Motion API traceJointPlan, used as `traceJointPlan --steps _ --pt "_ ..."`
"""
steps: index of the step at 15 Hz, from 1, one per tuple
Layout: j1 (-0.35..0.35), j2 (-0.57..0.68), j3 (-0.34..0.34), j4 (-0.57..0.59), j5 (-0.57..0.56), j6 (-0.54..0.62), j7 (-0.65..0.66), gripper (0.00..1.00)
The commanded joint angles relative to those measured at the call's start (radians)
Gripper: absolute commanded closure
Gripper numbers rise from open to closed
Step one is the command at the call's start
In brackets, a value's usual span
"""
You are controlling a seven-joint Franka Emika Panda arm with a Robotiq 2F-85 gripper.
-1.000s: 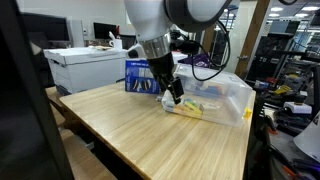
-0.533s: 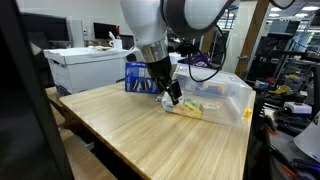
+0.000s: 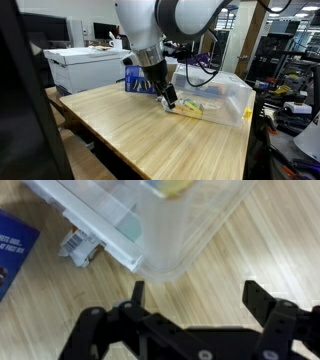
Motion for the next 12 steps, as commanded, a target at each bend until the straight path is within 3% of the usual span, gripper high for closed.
traceJointPlan --steps 1,12 --pt "0.000 0.020 0.004 0.021 0.039 -0.001 0.001 0.00" --pt "0.002 0.059 0.009 0.050 -0.058 -0.133 -0.287 0.00"
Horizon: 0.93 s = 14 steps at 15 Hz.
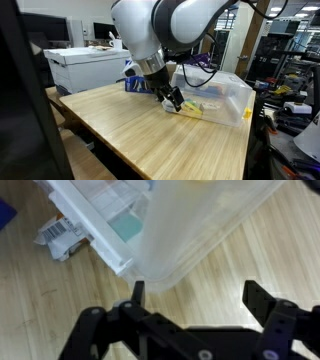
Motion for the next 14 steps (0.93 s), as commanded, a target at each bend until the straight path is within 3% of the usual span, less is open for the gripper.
traceJointPlan --steps 1,14 --pt "0.001 0.018 0.004 0.033 -0.064 -0.072 -0.112 0.00" --pt "0.013 0.060 0.005 0.083 -0.108 -0.087 -0.221 0.00"
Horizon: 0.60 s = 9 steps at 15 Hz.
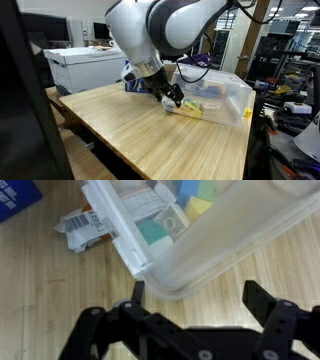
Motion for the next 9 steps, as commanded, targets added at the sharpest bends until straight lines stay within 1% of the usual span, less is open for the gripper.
traceJointPlan --steps 1,9 --pt "0.009 0.015 0.001 0.024 -0.045 -0.014 -0.057 0.00" --pt "0.027 0.042 -0.006 0.047 -0.103 -0.017 -0.084 0.00"
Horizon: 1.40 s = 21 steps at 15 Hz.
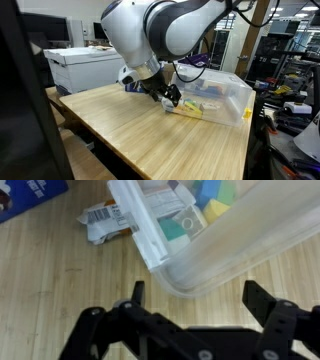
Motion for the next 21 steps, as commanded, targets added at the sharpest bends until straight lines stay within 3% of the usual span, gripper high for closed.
traceJointPlan --steps 1,21 --pt "0.010 0.020 -0.005 0.024 -0.036 -0.018 -0.046 0.00" --pt "0.036 0.083 -0.003 0.048 -0.175 -0.093 -0.190 0.00"
